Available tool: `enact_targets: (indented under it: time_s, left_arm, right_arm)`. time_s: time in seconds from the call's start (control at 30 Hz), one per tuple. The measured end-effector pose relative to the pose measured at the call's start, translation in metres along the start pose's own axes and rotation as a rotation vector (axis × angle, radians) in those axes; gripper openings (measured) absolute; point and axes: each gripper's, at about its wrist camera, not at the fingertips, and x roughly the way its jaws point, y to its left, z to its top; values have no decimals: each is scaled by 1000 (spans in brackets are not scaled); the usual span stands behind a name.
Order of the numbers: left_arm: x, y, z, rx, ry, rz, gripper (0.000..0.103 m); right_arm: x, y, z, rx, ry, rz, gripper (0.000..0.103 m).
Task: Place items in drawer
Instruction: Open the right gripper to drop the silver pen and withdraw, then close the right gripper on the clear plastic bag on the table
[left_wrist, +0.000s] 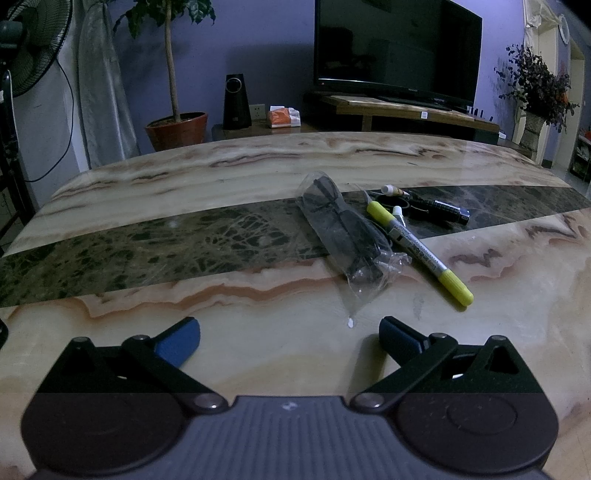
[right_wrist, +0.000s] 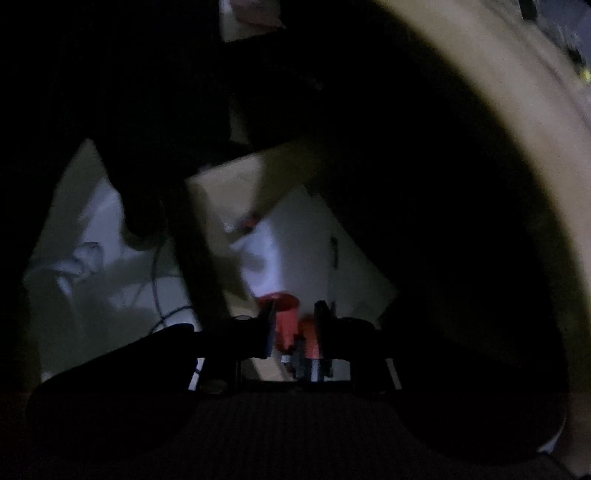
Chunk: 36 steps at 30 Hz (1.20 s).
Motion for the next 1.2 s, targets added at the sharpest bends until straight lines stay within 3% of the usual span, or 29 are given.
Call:
enact_targets:
  time_s: [0.13,0.27,0.33,0.4,0.47,0.6,0.77,1.07,1.2]
  left_arm:
    - [0,0,0,0,0,0,103]
    - [0,0,0,0,0,0,103]
    - [0,0,0,0,0,0,103]
    - [0,0,0,0,0,0,103]
    - [0,0,0,0,0,0,103]
    - [0,0,0,0,0,0,103]
    - [0,0,0,0,0,0,103]
    - [0,0,0,0,0,0,103]
    - [0,0,0,0,0,0,103]
  right_arm:
    - [-43,-9,4,33,-129,123,25]
    - [-99,-36,7,136,-391,203,25]
    - [-122,-54,6,222,-529,174,30]
    - [-138,-80,5,377,-663,101,44]
    - [-143,-101,7,490,-703,6,45]
    - [-138,-139,19,657,-702,-184,44]
    - [-118,-169,46,769,-743,-215,44]
    - [-96,-201,101,721,-665,-289,43]
    - [-88,-208,117,744,-669,-248,43]
